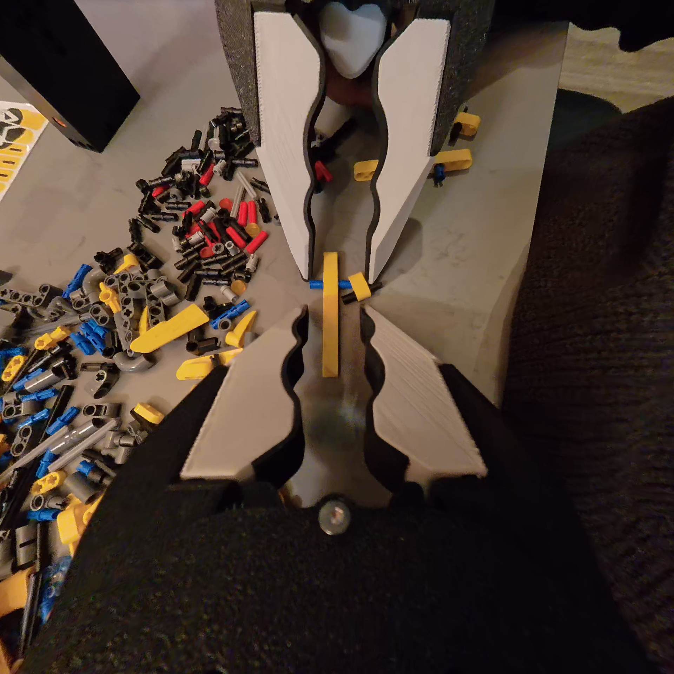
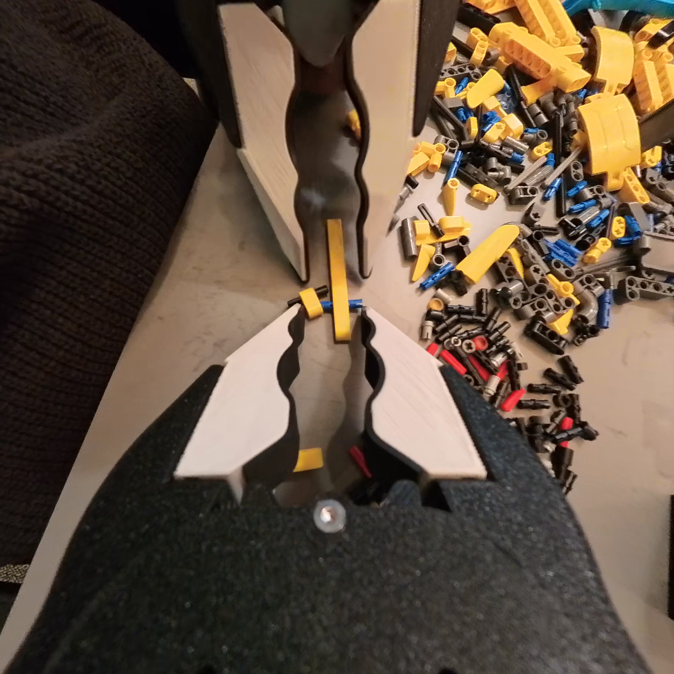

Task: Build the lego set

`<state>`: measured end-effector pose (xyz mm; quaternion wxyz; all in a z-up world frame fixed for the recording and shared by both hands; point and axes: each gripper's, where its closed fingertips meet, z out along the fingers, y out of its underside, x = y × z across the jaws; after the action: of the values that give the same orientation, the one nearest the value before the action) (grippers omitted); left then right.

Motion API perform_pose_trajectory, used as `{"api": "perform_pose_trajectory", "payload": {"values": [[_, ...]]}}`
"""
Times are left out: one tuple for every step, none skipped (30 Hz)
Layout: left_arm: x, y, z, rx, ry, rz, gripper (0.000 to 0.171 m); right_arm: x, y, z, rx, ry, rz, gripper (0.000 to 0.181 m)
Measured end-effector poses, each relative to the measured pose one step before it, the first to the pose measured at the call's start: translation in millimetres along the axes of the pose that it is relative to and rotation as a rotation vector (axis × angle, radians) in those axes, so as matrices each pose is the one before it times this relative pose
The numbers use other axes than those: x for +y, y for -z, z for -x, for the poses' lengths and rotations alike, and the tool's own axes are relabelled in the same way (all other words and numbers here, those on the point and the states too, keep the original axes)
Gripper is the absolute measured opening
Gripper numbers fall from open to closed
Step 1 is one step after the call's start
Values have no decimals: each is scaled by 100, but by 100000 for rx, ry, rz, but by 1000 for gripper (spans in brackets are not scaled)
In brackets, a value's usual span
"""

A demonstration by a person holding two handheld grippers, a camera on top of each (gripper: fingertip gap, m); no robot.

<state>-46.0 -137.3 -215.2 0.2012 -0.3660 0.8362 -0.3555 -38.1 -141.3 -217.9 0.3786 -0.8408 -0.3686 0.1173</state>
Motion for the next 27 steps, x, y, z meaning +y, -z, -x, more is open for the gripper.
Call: {"api": "perform_pose_trajectory", "payload": {"values": [[-140,117,3,358,1162,-1053,28,1,1,-1,66,90,10,31],[-199,142,-5,456,1054,-1526,28,0,1,2,63,51,3,31],[-189,185,-56,892,1178,-1621,28,0,1,4,65,7,4,31],[-139,155,-197,1856,1760,-1217,28,-12,3,-5,75,3,6,31],[-47,80,-227,1890,1935,-523,30,0,1,1,78,38,8,31],[120,-28,-87,579,1565,678,35,-1,1,0,64,71,-1,31],[313,-137,87,-1251,760,2040,41,-6,-5,1,30,27,-3,31],[367,-203,306,-3478,-206,2546,43,-4,-4,5,25,-17,8,31],[222,-152,588,-5764,-622,1852,44,-7,1,-9,140,139,115,31],[0,-71,679,-6476,84,476,46,-30,9,1,484,687,246,31],[-215,43,36,-2251,946,-1032,47,-43,-2,0,830,1220,231,31],[-74,69,-364,707,1169,-394,47,-42,-4,-6,797,1066,272,31],[50,51,-510,2004,718,188,47,-16,3,-2,500,487,378,31],[136,22,-353,1090,52,676,47,1,14,-4,231,51,314,31],[167,-31,-90,-250,-87,915,47,-3,-12,4,49,-151,118,31],[-9,15,-11,-572,-115,-17,47,1,-2,2,-126,-274,-51,31],[-30,56,-142,447,-437,-426,47,11,-4,4,-297,-439,-161,31],[-12,30,-117,744,205,-155,47,12,-3,5,-384,-581,-203,31],[12,-4,81,-112,688,102,47,18,2,5,-322,-518,-148,31],[29,-46,121,-470,755,313,47,1,-1,2,-144,-245,-52,31],[-24,-82,152,-797,908,233,47,-8,5,2,24,8,31,31],[-70,-102,91,-849,619,135,47,-7,-11,8,106,82,105,31],[-55,-103,14,-564,170,233,47,-4,3,5,116,-14,142,31],[-109,-99,19,-337,740,-63,47,10,0,29,-96,-219,145,31],[-64,-121,-15,35,849,240,47,10,-1,117,-757,-356,133,30],[-74,-67,-117,796,747,5,47,16,-18,154,-1031,-311,81,25],[-1,-71,0,161,768,284,47,-5,-4,63,-334,-130,5,23]]}}
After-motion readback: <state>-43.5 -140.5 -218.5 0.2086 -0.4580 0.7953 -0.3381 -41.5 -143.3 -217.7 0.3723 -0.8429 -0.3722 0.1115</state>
